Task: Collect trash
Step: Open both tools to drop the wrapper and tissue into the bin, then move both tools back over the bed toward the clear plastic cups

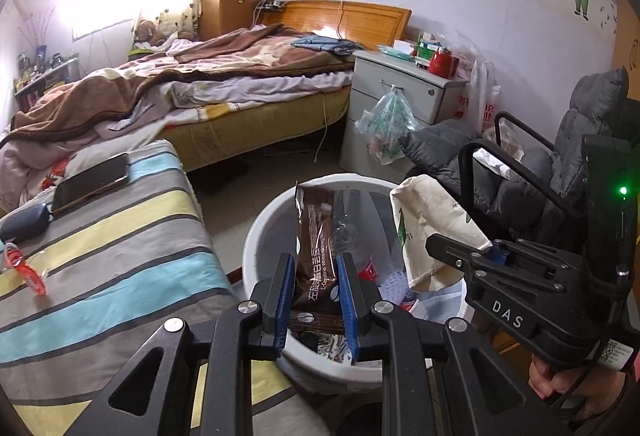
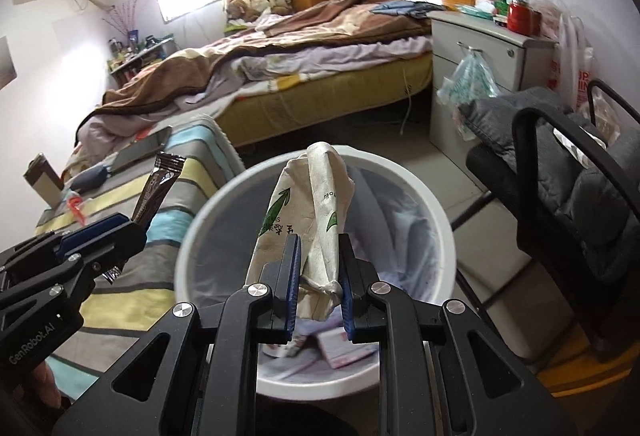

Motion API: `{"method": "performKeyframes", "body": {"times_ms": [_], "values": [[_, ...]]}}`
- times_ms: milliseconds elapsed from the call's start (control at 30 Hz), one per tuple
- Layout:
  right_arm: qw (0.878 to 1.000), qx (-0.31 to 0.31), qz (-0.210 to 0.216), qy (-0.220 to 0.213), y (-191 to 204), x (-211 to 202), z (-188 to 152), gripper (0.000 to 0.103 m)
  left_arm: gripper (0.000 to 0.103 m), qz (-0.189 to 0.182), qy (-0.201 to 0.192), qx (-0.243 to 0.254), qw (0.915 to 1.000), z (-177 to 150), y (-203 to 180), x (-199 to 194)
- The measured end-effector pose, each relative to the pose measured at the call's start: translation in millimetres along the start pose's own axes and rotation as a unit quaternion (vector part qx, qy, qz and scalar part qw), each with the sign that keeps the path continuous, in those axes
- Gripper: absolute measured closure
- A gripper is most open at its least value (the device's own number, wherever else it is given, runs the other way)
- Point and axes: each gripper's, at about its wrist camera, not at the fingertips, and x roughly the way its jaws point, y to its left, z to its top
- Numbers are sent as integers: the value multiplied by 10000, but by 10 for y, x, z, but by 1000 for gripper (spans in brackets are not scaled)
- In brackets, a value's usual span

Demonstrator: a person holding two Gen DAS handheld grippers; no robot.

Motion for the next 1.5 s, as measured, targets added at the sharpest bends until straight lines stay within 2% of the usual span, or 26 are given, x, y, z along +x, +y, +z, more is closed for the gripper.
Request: {"method": "performKeyframes", "body": {"times_ms": [200,267,367,400,467,500,767,1300,1433,1500], "values": [[9998,70,-71,173,-129,70,-43,82,81,-86,157,4,9998,18,-70,212],[9996,73,-144,227,-149,96,-45,79,81,-189,229,-78,9995,22,-66,277],[9993,5,-231,288,-163,110,-58,76,80,-135,291,-131,9994,8,-46,335],[9993,7,-233,278,-173,111,-55,73,78,-134,298,-140,9994,0,-39,334],[9995,38,-206,245,-182,80,-58,47,71,-129,253,-122,9995,-12,-42,312],[9995,53,-188,230,-198,83,-45,43,67,-125,247,-138,9995,-16,-39,303],[9998,76,-97,158,-150,28,-44,43,65,-57,172,-283,9994,-41,69,161],[10000,-21,-5,-39,136,-95,-60,43,65,324,-145,-470,9983,-175,342,-302],[9999,-81,24,-98,235,-111,-63,43,55,410,-219,-611,9971,-214,471,-417],[9999,-102,67,-117,291,-122,-75,43,55,498,-256,-614,9965,-238,526,-469]]}}
